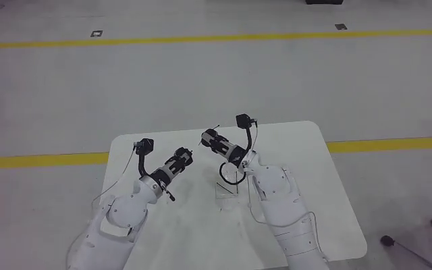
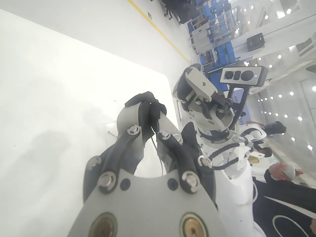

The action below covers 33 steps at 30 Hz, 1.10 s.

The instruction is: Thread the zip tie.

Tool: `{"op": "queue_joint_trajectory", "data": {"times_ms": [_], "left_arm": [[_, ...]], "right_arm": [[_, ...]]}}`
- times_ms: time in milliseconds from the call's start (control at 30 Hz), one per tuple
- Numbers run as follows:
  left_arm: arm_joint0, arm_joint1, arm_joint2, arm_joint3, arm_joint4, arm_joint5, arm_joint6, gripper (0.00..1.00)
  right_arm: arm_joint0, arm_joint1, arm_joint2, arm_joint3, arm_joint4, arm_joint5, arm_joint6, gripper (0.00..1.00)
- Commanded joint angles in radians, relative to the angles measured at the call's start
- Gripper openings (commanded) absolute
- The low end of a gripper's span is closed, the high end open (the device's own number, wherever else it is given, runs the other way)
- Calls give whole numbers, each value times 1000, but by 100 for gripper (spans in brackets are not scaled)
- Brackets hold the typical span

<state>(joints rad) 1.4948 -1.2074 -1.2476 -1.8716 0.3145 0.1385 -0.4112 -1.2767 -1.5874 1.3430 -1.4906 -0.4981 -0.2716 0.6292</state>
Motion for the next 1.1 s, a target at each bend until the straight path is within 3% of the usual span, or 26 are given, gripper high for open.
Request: {"op": "queue_joint_trajectory", "data": {"times_ms": [0, 133, 1067], "left_arm": [[1, 0, 6, -4, 15, 7, 13, 0], [3, 2, 14, -12, 46, 19, 26, 0], [3, 2, 14, -12, 46, 19, 26, 0]], "right_arm": [[2, 1, -15, -3, -16, 28, -14, 0], [1, 4, -31, -10, -6, 73, -19, 0], [1, 4, -31, -10, -6, 73, -19, 0]]}}
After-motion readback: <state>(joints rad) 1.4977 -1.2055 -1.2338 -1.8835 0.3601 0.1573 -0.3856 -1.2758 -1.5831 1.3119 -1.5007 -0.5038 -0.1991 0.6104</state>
